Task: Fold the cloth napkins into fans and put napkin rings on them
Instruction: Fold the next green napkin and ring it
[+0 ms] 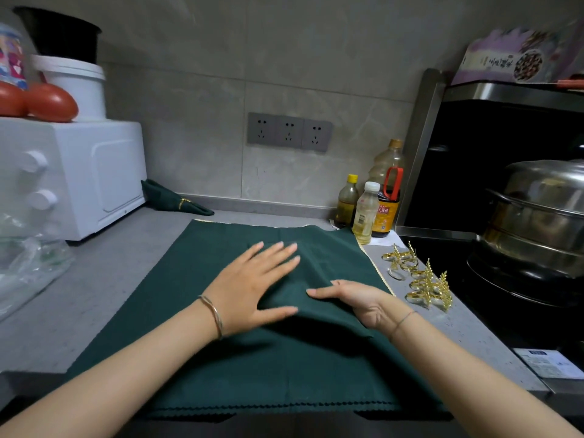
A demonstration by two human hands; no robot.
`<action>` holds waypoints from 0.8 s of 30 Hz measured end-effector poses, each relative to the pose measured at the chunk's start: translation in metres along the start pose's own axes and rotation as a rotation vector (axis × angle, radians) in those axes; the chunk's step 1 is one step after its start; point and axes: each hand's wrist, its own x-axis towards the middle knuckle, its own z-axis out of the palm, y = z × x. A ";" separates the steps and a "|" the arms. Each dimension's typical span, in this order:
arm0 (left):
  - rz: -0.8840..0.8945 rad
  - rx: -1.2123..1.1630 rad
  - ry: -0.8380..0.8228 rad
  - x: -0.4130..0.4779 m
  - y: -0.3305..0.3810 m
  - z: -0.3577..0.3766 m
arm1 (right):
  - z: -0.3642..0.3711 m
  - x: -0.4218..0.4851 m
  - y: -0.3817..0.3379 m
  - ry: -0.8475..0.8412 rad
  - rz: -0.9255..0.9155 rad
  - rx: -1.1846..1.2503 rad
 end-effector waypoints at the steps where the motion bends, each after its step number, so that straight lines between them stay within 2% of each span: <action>1: 0.017 -0.008 -0.073 -0.005 0.000 0.001 | 0.001 0.003 0.002 -0.018 0.025 -0.013; 6: -0.076 -0.153 -0.433 -0.022 0.007 0.014 | 0.000 0.016 0.011 -0.086 0.137 -0.100; 11: -0.196 -0.331 -0.512 -0.025 0.015 0.023 | -0.004 0.019 0.011 -0.139 0.184 -0.169; 15: -0.215 -0.344 -0.549 -0.023 0.019 0.027 | -0.013 0.018 0.012 -0.026 0.148 -0.328; 18: -0.218 -0.305 -0.550 -0.021 0.021 0.028 | -0.018 0.009 0.014 0.160 -0.046 -0.557; 21: -0.219 -0.273 -0.558 -0.018 0.022 0.029 | -0.013 -0.009 0.026 0.401 -0.377 -0.820; 24: -0.216 -0.249 -0.567 -0.016 0.021 0.029 | 0.004 -0.031 0.042 0.442 -0.643 -1.095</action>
